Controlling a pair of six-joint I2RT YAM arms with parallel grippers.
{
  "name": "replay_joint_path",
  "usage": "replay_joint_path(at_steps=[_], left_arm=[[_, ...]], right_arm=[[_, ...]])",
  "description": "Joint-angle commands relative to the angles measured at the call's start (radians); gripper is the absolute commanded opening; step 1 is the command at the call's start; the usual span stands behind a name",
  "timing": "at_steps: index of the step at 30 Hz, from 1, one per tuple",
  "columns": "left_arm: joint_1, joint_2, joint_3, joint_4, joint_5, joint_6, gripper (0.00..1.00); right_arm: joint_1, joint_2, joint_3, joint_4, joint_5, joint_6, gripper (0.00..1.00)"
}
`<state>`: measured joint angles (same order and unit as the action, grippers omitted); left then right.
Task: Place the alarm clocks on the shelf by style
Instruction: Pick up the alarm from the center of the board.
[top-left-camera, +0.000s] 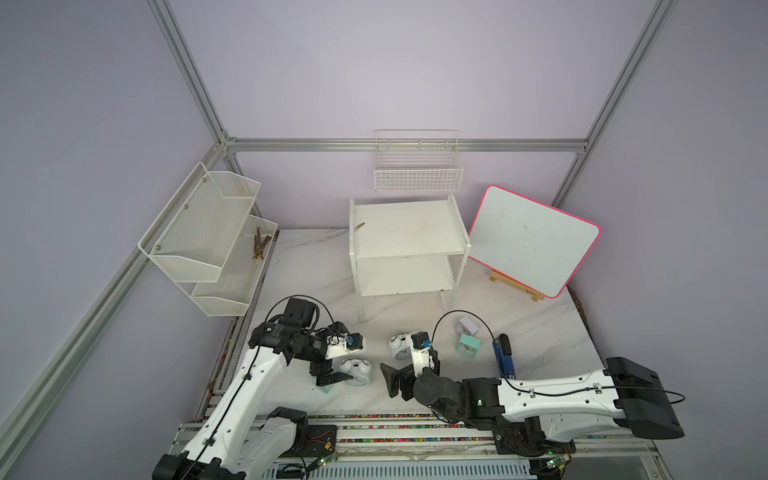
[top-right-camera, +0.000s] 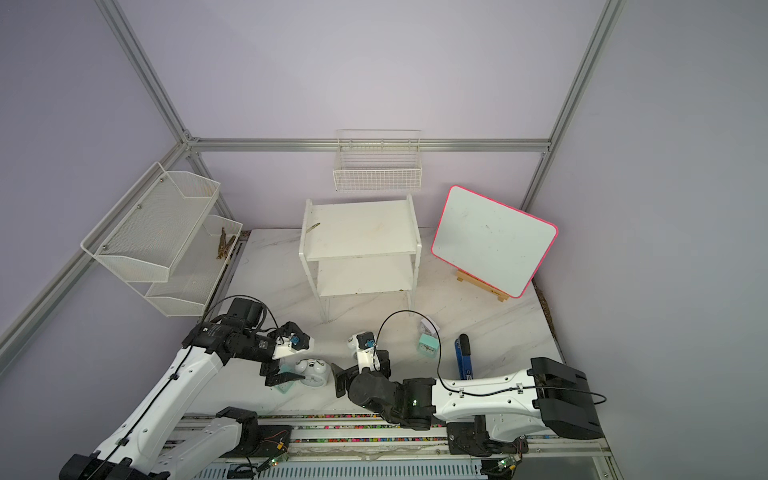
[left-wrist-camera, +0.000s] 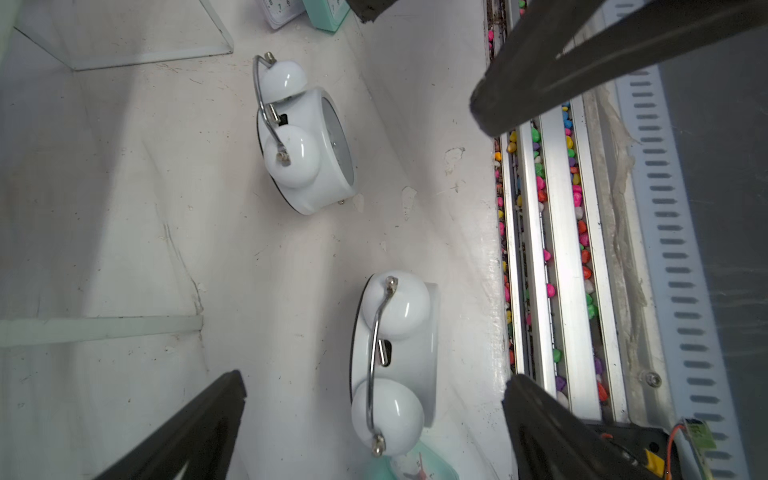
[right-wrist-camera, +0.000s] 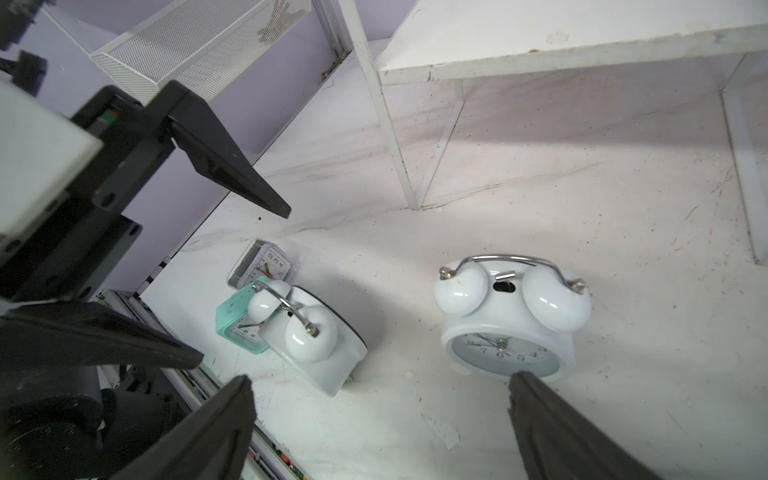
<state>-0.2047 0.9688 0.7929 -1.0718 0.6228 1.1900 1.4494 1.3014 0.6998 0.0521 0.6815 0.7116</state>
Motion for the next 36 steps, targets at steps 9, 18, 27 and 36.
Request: replay_joint_path(at_steps=[9,18,27,36], left_arm=[[-0.111,0.102,-0.082,0.167,-0.166,-0.081,1.0],[-0.152,0.206,-0.08,0.197,-0.184,-0.095,0.93],[-0.167,0.221,-0.077,0.202,-0.18,-0.106,0.71],[-0.167,0.21,-0.04,0.199,-0.148,-0.2,0.48]], right_arm=[[0.065,-0.024,-0.028,0.043,0.083,0.033,0.99],[0.076,-0.029,-0.055,0.039,0.114,0.059,0.99],[0.075,-0.023,-0.072,0.025,0.152,0.089,0.99],[0.076,-0.007,-0.068,0.021,0.177,0.113,0.99]])
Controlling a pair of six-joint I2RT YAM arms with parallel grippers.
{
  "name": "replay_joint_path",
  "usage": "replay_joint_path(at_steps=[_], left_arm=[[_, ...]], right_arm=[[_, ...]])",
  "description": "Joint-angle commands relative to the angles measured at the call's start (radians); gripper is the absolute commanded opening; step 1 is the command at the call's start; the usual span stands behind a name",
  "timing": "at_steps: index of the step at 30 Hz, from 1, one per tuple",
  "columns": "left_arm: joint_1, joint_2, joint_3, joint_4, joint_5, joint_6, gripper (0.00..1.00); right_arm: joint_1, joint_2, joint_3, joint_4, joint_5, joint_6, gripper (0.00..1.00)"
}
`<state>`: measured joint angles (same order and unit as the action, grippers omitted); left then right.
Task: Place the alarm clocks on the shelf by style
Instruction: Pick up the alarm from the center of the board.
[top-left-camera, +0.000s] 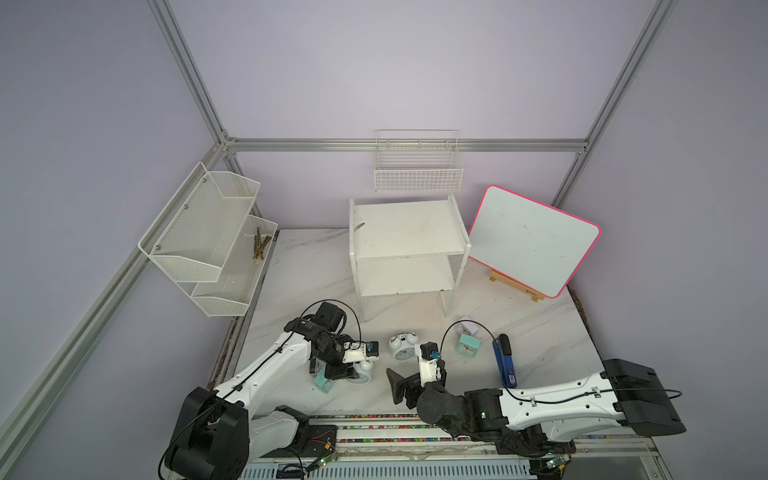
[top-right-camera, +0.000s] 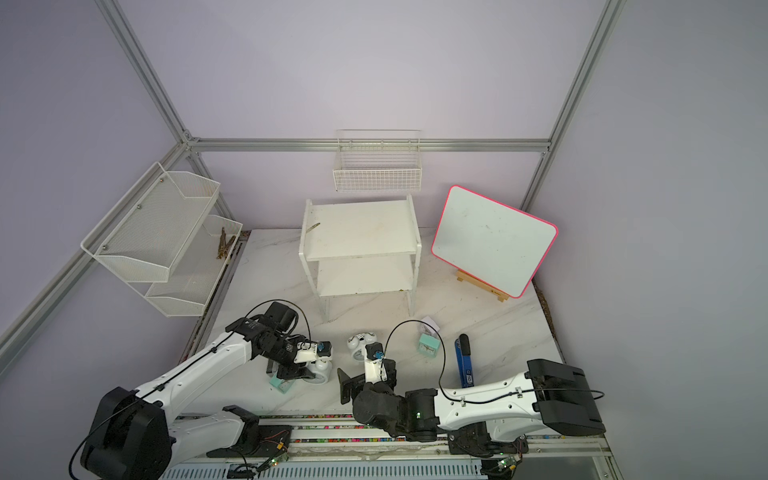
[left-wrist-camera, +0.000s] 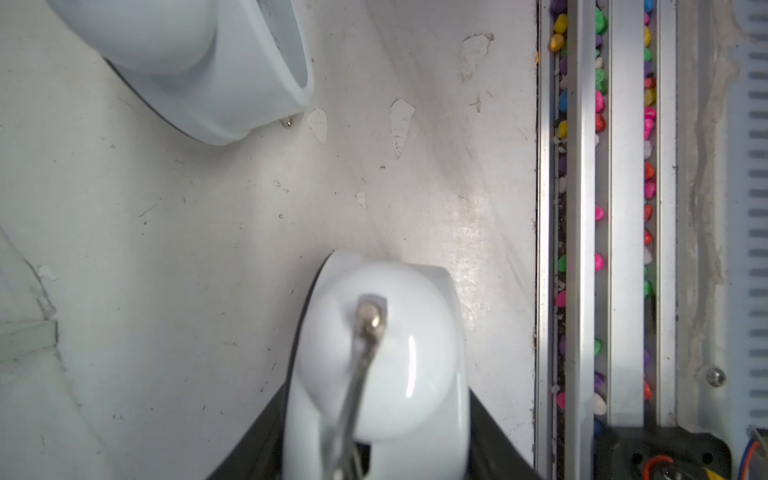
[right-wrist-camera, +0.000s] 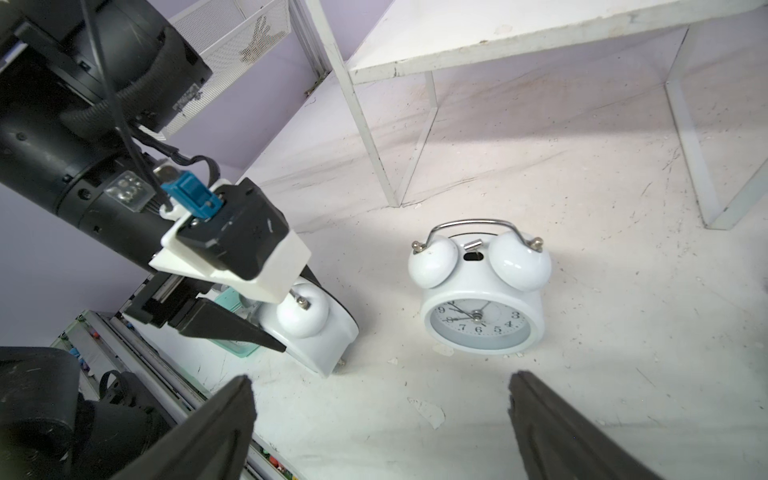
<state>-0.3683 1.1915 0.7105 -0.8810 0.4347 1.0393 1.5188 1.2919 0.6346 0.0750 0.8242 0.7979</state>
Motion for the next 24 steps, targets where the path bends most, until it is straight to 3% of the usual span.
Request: replay_joint_path(at_steps=[1,8,19,24], left_arm=[[-0.003,-0.02,0.048,0.004,0.048,-0.064,0.46],[-0.003,-0.067,0.111,-0.042,0.104,-0.174,0.34],[-0.004,-0.065,0.278,-0.044,0.098,-0.56,0.32],[-0.007,-0.04,0.341,-0.048,0.072,-0.68,0.32]], right_arm=[[0.006,0.008,0.001,0.001,0.035,0.025,0.99],[0.006,0.044,0.037,0.011,0.022,-0.027,0.99],[0.006,0.094,0.129,0.058,-0.05,-0.191,0.99],[0.006,0.125,0.132,0.185,-0.053,-0.3,0.99]])
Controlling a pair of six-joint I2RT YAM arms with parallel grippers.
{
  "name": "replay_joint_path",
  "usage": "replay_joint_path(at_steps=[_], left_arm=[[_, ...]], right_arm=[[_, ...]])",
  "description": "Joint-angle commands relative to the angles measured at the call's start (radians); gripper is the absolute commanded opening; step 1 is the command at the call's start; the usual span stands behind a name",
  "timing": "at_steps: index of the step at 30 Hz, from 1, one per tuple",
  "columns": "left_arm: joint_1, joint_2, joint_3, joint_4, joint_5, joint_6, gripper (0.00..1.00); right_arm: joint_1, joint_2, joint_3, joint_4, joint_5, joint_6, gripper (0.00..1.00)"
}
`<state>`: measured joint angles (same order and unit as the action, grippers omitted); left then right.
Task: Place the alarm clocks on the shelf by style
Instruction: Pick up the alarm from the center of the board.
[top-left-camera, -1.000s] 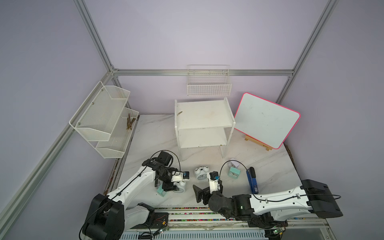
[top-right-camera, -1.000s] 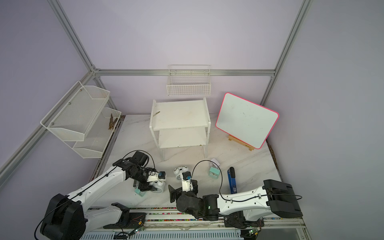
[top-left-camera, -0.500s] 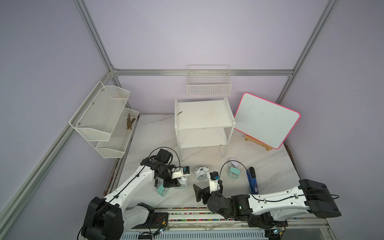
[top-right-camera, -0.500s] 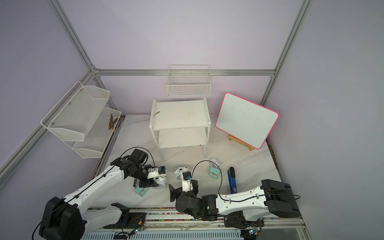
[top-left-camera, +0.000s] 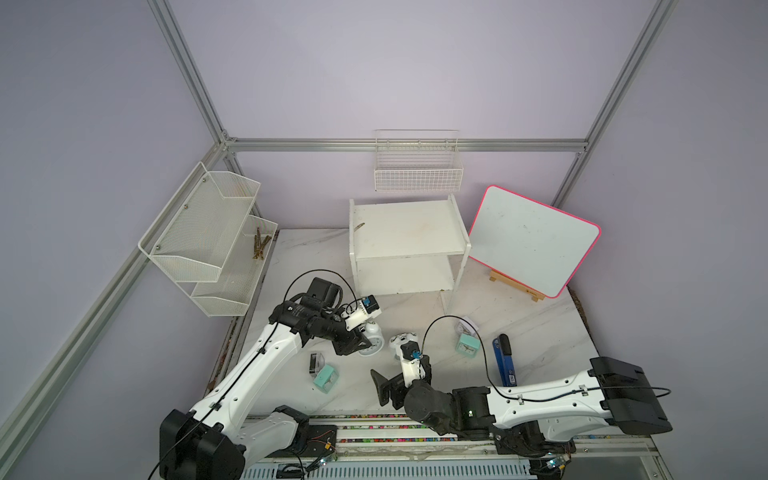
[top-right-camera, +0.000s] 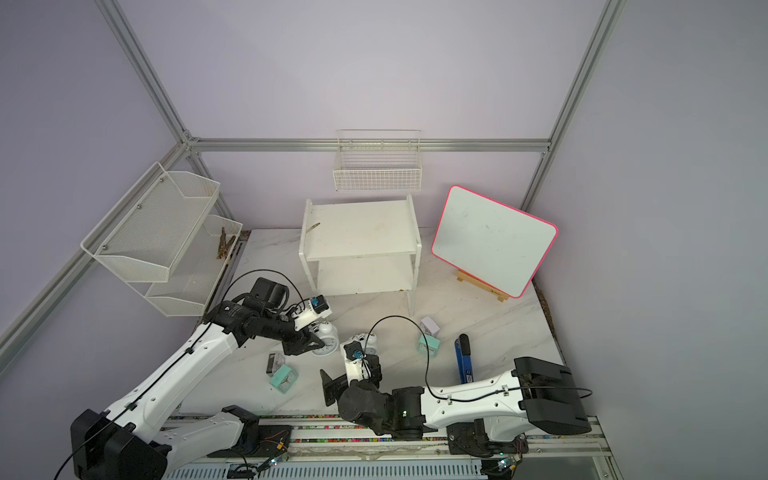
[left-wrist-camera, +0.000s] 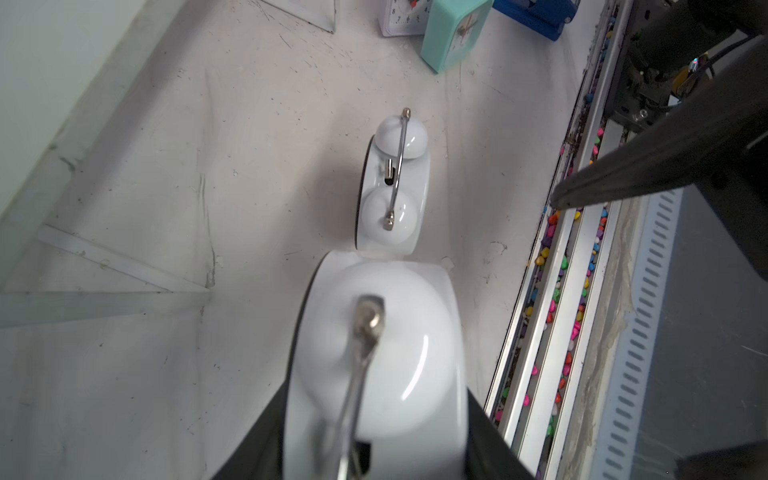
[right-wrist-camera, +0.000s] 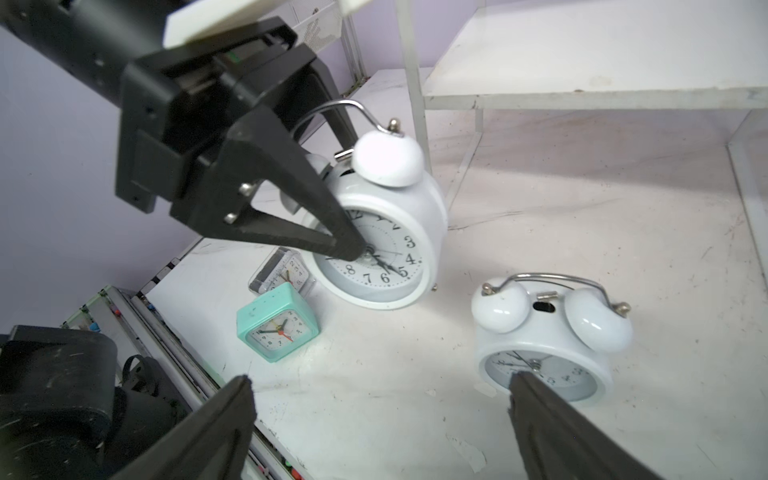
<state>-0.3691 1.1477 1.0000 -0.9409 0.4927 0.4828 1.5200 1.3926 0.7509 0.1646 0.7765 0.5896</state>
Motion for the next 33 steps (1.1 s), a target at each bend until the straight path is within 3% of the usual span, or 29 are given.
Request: replay_joint_path(at_steps=[1,8,23,33], left_arm=[[-0.009,0.006,0.062,0.01,0.014,-0.149,0.31],[-0.046,0.004,0.086,-0.013,0.041,-0.229,0.31],[-0.096,-0.024,0.074,-0.023,0.049,-0.248,0.32],[-0.107,-0.043,0.064,-0.024,0.044,-0.251,0.33]], right_arm=[[0.005,0.035,0.015,0.133,0.002,-0.114,0.99],[-0.007,0.132,0.04,0.297,0.083,-0.204,1.0],[-0.159,0.195,0.018,0.359,-0.118,-0.163,1.0],[-0.198,0.208,0.011,0.383,-0.183,-0.184,0.89]])
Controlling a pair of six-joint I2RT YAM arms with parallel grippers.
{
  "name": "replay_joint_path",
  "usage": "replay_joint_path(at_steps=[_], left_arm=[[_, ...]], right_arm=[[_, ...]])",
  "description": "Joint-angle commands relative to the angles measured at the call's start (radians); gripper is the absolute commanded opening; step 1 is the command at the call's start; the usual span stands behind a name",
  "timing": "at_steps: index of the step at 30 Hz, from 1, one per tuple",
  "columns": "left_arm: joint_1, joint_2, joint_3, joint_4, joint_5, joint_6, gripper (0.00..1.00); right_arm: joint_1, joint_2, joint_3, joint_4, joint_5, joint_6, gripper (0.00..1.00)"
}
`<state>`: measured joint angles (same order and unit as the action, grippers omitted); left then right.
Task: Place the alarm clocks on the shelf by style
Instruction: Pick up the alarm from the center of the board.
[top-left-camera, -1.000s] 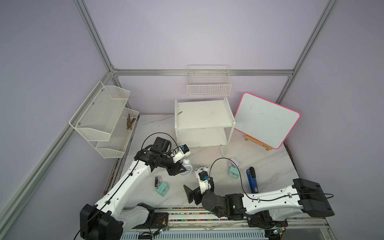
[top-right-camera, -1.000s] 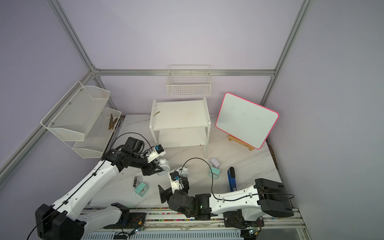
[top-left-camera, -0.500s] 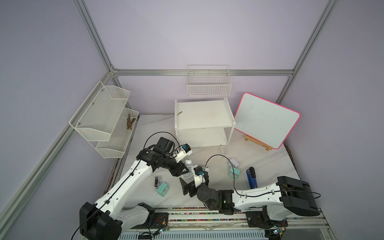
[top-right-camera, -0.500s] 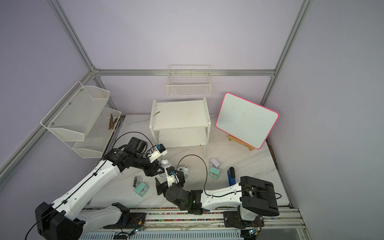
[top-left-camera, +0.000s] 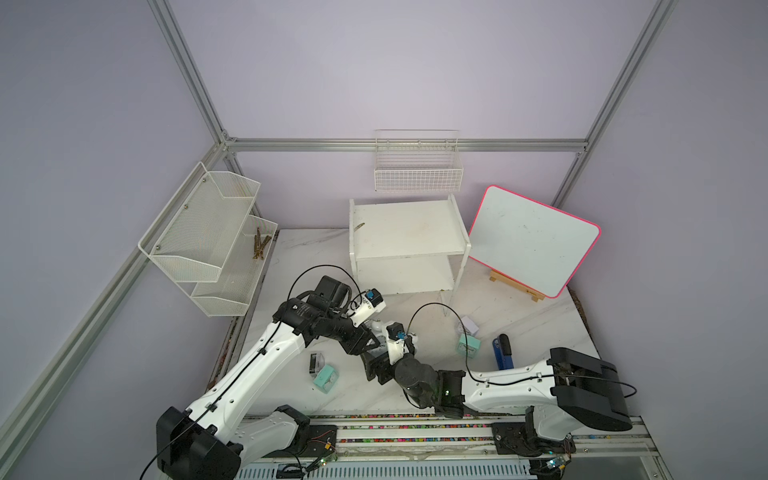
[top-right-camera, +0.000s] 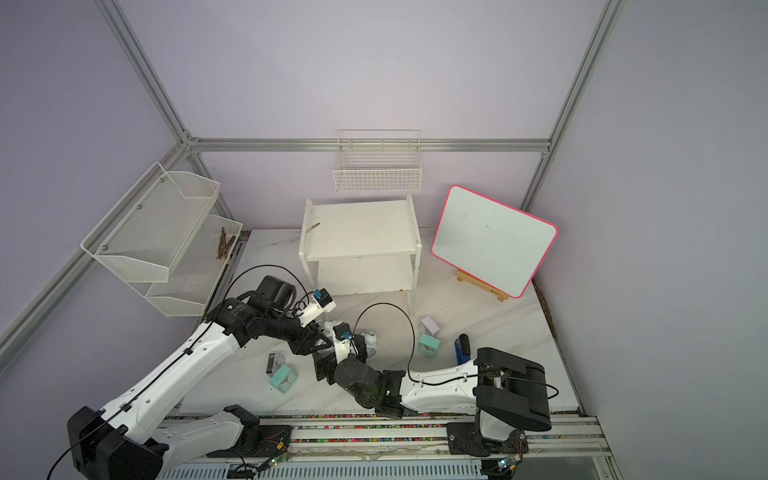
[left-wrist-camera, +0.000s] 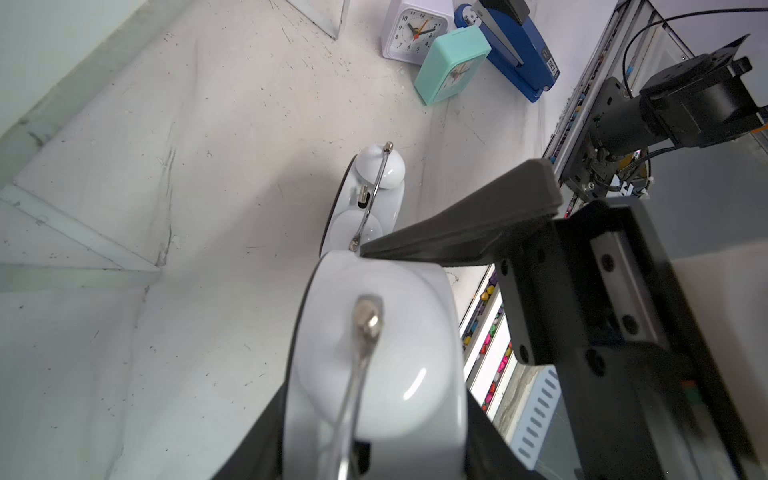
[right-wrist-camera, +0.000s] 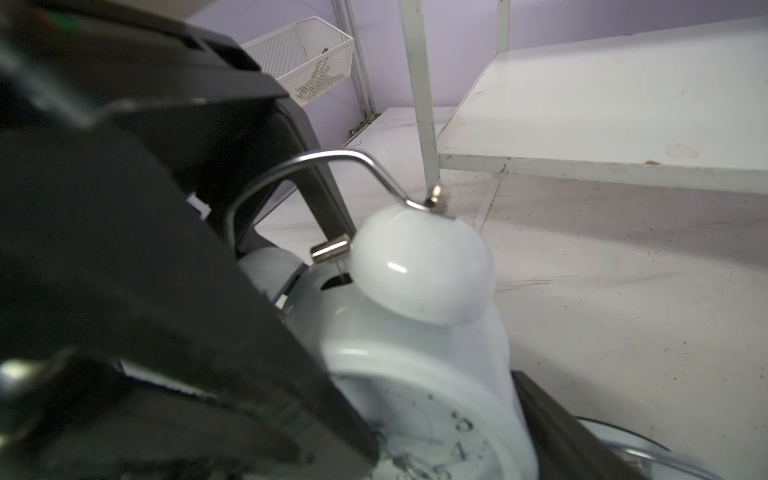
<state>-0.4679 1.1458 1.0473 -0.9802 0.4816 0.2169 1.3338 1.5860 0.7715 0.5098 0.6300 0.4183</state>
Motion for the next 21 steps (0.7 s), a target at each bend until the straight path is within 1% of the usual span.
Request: replay_joint_path(at_steps=[1,6,8,9,13,15,17,19,21], left_arm=[[-0.008,-0.043,0.016,0.016,0.057,0.014,0.33],[-0.008,-0.05,0.01,0.015,0.053,0.019,0.36],[-0.008,-0.053,0.008,0.017,0.049,0.024,0.38],[-0.008,-0.056,0.006,0.015,0.046,0.027,0.42],[-0.008,-0.068,0.006,0.02,0.02,0.048,0.69],[-0.008,-0.075,0.011,0.03,-0.024,0.047,0.77],[-0.004,-0.086,0.012,0.046,-0.068,0.055,0.88],[0.001,-0.105,0.008,0.066,-0.088,0.069,0.96],[0.015,-0.132,0.006,0.086,-0.096,0.076,0.99]], right_arm=[[-0.013,0.017,-0.009,0.039,-0.041,-0.018,0.87],[-0.013,0.02,-0.017,0.07,-0.064,-0.048,0.73],[-0.013,0.017,-0.023,0.08,-0.071,-0.06,0.71],[-0.013,0.016,-0.027,0.089,-0.073,-0.068,0.7],[-0.014,0.007,-0.061,0.143,-0.057,-0.108,0.68],[-0.017,-0.002,-0.081,0.181,-0.035,-0.134,0.68],[-0.023,-0.012,-0.101,0.217,-0.022,-0.162,0.67],[-0.034,-0.025,-0.117,0.252,-0.01,-0.187,0.68],[-0.044,-0.036,-0.129,0.289,0.001,-0.212,0.67]])
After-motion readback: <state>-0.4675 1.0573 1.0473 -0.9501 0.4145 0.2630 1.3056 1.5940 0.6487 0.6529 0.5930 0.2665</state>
